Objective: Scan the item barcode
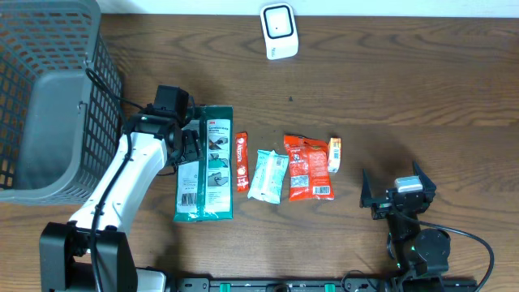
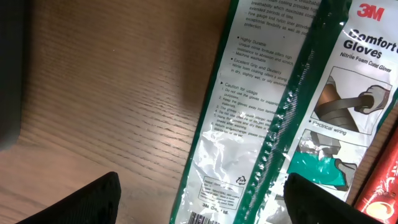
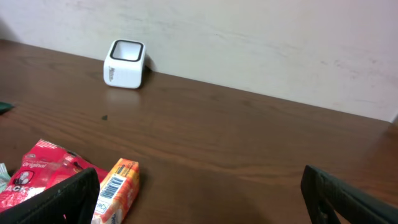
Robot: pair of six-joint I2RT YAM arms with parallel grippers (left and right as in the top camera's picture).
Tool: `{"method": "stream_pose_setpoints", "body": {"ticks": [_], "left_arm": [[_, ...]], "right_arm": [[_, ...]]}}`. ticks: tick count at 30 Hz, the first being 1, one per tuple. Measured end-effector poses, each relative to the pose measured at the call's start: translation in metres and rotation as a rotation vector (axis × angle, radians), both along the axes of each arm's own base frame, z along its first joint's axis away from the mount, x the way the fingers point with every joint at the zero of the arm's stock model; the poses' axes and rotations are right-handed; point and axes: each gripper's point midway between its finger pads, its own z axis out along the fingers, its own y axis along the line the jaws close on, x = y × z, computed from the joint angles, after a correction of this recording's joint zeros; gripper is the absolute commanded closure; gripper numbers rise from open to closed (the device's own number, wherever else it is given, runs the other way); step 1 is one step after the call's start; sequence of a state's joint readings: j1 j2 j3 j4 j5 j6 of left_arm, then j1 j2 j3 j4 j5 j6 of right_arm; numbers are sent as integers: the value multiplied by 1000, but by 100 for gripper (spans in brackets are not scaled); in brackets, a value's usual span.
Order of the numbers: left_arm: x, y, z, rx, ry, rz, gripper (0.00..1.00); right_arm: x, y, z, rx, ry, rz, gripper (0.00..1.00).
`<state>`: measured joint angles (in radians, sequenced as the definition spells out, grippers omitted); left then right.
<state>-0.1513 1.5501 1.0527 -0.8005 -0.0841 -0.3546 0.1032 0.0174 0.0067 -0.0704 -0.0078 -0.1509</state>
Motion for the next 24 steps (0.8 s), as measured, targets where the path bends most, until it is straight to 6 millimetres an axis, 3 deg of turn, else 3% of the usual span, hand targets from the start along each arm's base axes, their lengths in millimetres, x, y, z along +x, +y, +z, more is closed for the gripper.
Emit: {"method": "stream_pose_setpoints", "body": {"ticks": [10, 13, 16, 20, 22, 23, 24], "left_arm": [[0, 0, 0, 0, 0, 0, 15], [0, 0, 0, 0, 0, 0, 15], [0, 0, 0, 0, 0, 0, 15], [0, 0, 0, 0, 0, 0, 15], [0, 0, 0, 0, -1, 0, 15], [0, 0, 0, 0, 0, 0, 15], [0, 0, 0, 0, -2, 0, 15]], "right_arm": [[0, 4, 1, 49, 1, 19, 1], [-2, 6, 12, 96, -9, 32, 1], [-10, 7, 51, 148, -56, 42, 1], [-30, 6, 130, 201, -136, 50, 1], [-36, 5, 158, 211, -141, 54, 1], [-38, 6, 184, 220, -153, 60, 1], [-39, 8, 192, 227, -118, 66, 1]]}}
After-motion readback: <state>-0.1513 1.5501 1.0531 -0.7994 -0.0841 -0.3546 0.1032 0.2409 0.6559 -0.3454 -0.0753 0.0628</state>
